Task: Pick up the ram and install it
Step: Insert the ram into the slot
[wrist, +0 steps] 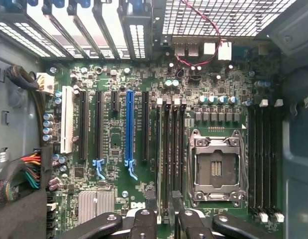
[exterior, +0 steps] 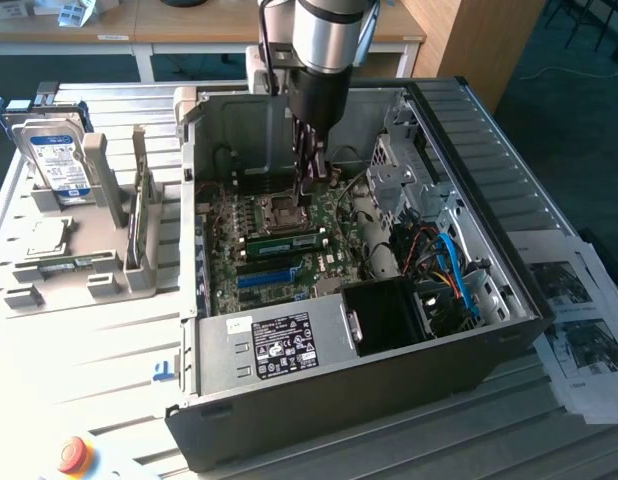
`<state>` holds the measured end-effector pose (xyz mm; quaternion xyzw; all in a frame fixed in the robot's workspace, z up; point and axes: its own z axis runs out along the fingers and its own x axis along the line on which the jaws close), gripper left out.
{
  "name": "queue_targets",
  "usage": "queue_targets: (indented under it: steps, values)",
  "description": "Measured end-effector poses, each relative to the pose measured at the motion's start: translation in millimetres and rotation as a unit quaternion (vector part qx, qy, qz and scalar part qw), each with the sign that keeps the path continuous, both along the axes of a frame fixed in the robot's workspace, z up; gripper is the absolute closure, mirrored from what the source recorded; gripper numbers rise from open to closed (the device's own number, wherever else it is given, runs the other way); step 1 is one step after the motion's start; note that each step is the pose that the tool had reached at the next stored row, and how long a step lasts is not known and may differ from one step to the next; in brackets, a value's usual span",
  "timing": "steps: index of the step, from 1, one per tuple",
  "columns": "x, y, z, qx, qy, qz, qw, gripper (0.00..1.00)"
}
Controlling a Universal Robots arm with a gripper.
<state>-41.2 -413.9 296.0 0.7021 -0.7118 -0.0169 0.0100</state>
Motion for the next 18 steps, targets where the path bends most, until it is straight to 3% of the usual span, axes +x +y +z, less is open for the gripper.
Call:
queue_targets:
  steps: [18]
  values:
    - [0.0,0.0,12.0,0.0,0.0,0.0,1.0,0.75]
